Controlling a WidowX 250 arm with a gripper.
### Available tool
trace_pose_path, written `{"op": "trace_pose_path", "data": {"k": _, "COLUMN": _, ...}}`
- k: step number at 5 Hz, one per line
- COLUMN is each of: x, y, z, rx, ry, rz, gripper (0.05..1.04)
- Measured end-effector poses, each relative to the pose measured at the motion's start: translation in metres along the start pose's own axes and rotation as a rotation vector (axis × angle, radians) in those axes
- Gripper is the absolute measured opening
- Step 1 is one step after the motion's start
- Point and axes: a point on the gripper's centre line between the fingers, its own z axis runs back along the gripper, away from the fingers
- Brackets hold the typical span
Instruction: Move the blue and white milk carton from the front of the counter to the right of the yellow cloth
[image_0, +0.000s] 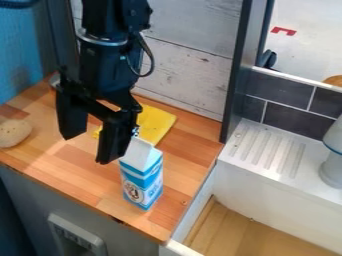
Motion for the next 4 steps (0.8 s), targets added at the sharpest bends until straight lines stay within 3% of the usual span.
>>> {"op": "trace_pose_path", "data": {"k": 1, "x": 0.0, "y": -0.001, "z": -0.003, "rx": -0.002, "ry": 0.015, "rz": -0.001, "gripper": 0.999}}
{"op": "trace_pose_path", "data": {"k": 2, "x": 0.014, "y": 0.0, "z": 0.003, "rx": 0.0, "ry": -0.057, "rz": -0.013, "gripper": 0.999}}
{"op": "trace_pose_path", "data": {"k": 4, "x": 0.052, "y": -0.001, "z": -0.003, "rx": -0.07, "ry": -0.186, "rz": 0.031, "gripper": 0.999}}
